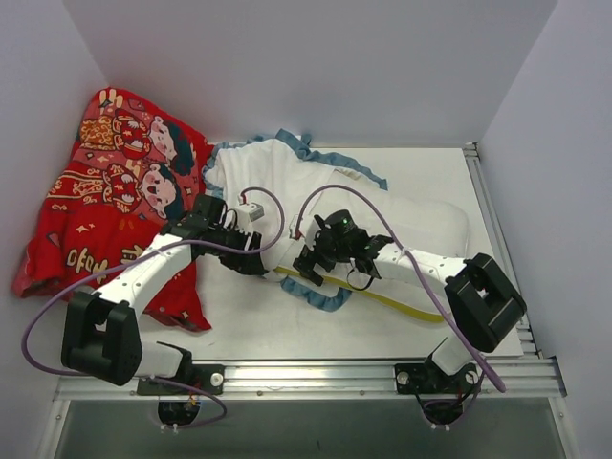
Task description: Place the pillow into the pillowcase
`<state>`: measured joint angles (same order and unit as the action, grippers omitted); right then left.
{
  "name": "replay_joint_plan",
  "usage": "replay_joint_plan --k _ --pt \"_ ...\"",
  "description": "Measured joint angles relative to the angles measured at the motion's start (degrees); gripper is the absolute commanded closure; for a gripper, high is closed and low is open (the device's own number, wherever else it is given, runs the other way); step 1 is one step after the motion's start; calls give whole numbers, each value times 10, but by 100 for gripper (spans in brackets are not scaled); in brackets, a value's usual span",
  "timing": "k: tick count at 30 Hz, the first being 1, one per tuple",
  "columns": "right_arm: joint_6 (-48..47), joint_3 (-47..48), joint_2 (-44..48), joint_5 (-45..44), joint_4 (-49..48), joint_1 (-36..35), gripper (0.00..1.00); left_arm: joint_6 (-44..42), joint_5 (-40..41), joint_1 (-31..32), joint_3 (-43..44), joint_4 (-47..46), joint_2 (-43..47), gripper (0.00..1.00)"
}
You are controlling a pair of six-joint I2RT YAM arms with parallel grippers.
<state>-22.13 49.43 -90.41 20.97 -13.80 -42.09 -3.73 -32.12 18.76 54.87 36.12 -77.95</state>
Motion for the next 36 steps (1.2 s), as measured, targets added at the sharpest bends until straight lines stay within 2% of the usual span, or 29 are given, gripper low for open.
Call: replay_joint_plan --k 5,9,10,11,13,14,16,17,21,32,33,35,36 --pt "-20 38 -19 42 47 0 0 -42 -14 1 -38 -30 26 34" --pt "-29 73 -49 55 80 0 7 -150 -52 9 -91 -42 121 32" --pt "-31 79 -57 55 85 0 11 -188 -61 14 -101 -42 144 32" --pt "-33 85 -65 54 91 0 21 -228 -67 24 -112 -40 167 31" --pt "-35 98 -81 47 102 0 32 -303 -69 57 -135 -40 203 32" --pt "-36 107 -89 41 109 0 42 -336 -67 81 -150 -43 217 32" --pt "-35 122 -101 33 121 0 50 -385 -45 136 -182 -61 233 32" --pt "-33 130 -106 31 128 0 58 -404 -34 164 -197 -75 233 32" --pt "-28 156 -115 29 157 3 73 -461 19 250 -226 -134 184 32" --pt "9 199 -136 63 214 24 100 -559 123 309 -224 -358 -10 33" --pt "12 201 -136 67 218 25 100 -567 128 311 -221 -368 -28 37" --pt "18 205 -137 73 224 31 100 -580 135 315 -202 -385 -60 54" --pt "22 207 -137 76 227 32 100 -585 137 316 -189 -385 -79 73"
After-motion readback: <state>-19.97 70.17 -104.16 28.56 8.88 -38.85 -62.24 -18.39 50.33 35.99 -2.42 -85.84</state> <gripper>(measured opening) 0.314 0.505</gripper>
